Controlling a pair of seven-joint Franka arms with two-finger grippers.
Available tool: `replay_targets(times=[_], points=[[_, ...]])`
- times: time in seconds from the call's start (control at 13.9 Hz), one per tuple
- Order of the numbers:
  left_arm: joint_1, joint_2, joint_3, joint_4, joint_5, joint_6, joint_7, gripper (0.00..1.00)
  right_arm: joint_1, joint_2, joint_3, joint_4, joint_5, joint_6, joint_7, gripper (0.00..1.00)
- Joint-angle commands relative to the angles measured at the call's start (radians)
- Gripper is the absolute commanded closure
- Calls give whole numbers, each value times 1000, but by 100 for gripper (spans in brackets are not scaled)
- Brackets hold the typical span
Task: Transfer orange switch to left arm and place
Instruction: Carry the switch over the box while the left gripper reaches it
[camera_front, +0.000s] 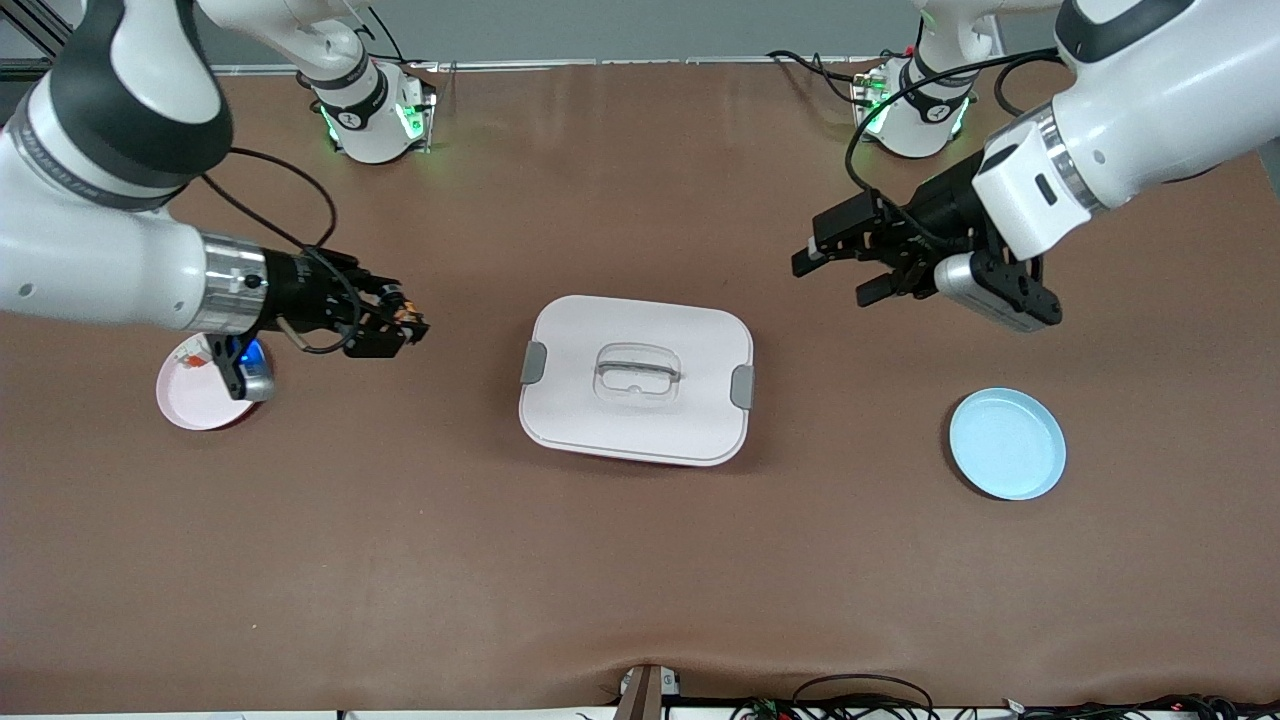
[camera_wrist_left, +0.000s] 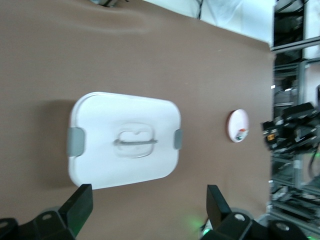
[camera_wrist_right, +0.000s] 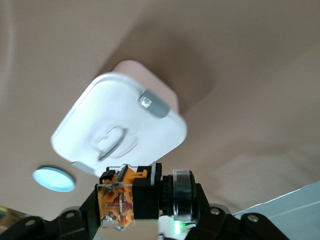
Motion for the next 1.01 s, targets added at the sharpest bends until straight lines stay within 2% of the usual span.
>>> replay_targets(times=[0.0, 0.22, 0.5, 0.93], points=[[-57, 44, -3, 19, -46, 98, -18, 0, 68, 32, -11, 86, 22, 40, 138, 100], [-109, 94, -3, 21, -132, 184, -40, 0, 112, 99, -11, 200, 23, 83, 273, 100], [-192, 130, -3, 19, -190, 373, -62, 0, 155, 199, -11, 326, 40, 150, 410, 100], [-297, 213, -3, 21, -196, 588, -113, 0, 220, 245, -11, 372, 40, 284, 522, 100]])
